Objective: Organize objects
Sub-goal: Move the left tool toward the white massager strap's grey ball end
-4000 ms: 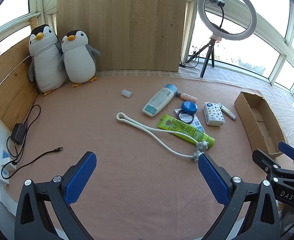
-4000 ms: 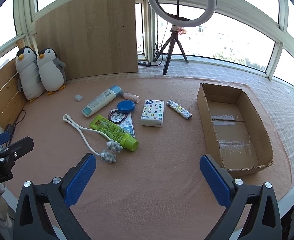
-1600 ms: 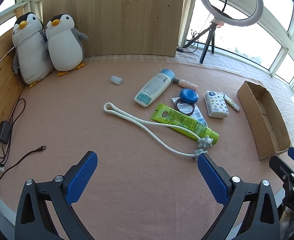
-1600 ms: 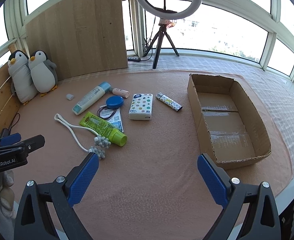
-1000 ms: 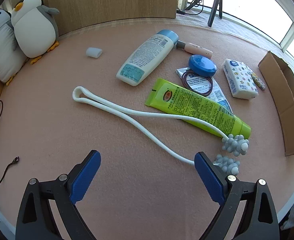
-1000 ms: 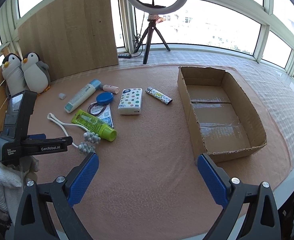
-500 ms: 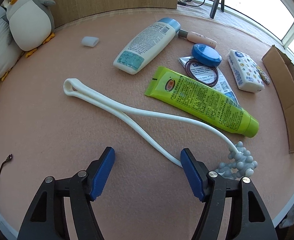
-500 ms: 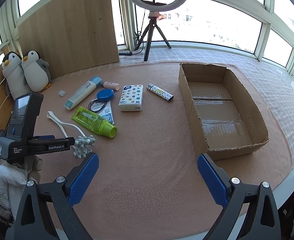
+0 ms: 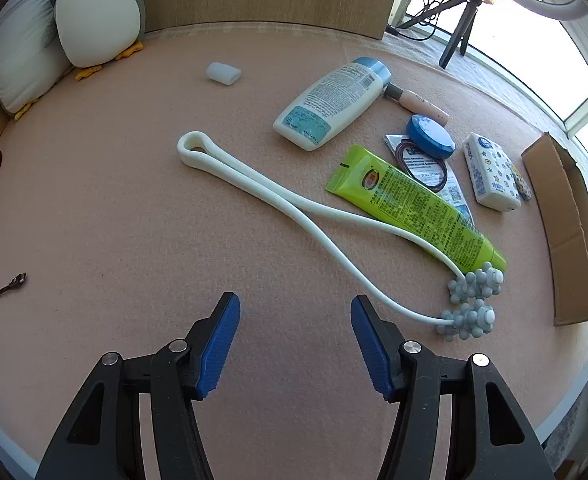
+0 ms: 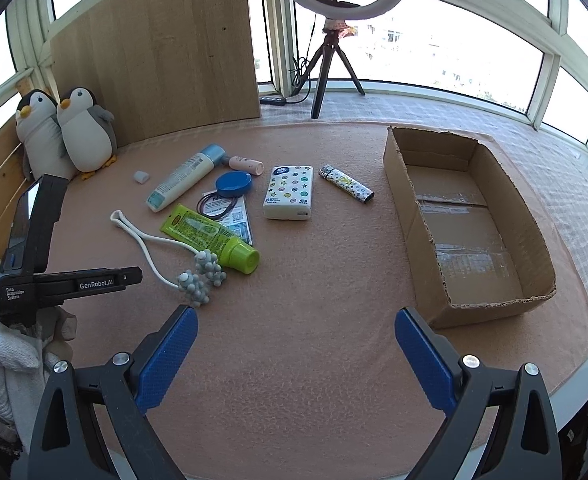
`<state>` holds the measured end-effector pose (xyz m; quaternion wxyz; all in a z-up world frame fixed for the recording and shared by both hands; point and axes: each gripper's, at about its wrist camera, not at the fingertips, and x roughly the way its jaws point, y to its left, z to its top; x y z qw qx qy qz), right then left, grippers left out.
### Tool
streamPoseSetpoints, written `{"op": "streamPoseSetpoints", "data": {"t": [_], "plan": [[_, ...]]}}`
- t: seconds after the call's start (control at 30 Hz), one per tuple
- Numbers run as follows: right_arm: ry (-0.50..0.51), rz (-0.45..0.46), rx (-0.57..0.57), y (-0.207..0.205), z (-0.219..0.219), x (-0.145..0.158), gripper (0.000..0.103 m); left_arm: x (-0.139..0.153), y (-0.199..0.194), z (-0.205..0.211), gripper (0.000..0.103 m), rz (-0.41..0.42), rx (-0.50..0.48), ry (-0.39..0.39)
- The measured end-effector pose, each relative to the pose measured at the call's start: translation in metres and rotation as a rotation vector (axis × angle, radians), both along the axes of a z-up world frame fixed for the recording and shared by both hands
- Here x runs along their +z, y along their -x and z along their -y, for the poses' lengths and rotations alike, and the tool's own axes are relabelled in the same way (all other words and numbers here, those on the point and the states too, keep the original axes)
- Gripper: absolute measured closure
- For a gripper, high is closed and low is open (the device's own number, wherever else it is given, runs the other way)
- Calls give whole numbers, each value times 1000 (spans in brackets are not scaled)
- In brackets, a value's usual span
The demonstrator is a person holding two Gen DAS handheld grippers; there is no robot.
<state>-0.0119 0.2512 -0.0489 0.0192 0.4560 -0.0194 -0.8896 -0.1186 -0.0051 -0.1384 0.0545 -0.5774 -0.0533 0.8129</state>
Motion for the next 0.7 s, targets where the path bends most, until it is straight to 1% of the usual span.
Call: {"op": "streamPoseSetpoints", "data": {"t": [0.1,0.23,0.3,0.33,0.37,0.4,0.43,0.47,0.53,0.6,0.63,0.7], "plan": [[-7,1,7,-2,2,0,5,2,6,-16,41,5,-17,3],[-7,5,-6,-3,-4,-2,5,-5,13,-31,41,66,-31,-28],[-3,11,-17,-3,-8,-3,5,-9,13,-36,42,90,-19,-45],[-3,11,-22,-3,-9,-3,5,-7,14,-37,43,81,-15,-42],[-4,11,-25,-4,-10,-4,5,-8,15,-39,49,86,-20,-44],[-4,11,-28,-4,-12,-4,5,-7,16,-41,53,84,-22,-36],[-3,12,-30,-3,-13,-4,5,-6,16,-43,64,82,-23,-22],[-1,12,-30,-3,-14,-4,5,-7,17,-43,71,81,-26,-1],[0,8,-31,-3,-14,-3,5,-6,16,-45,76,67,-56,49],[3,7,-30,-2,-15,-4,5,-5,14,-45,77,52,-84,119],[5,8,-31,-1,-15,-4,5,-5,13,-42,77,48,-87,140],[9,12,-30,0,-16,-5,5,-4,11,-32,77,45,-82,155]]}}
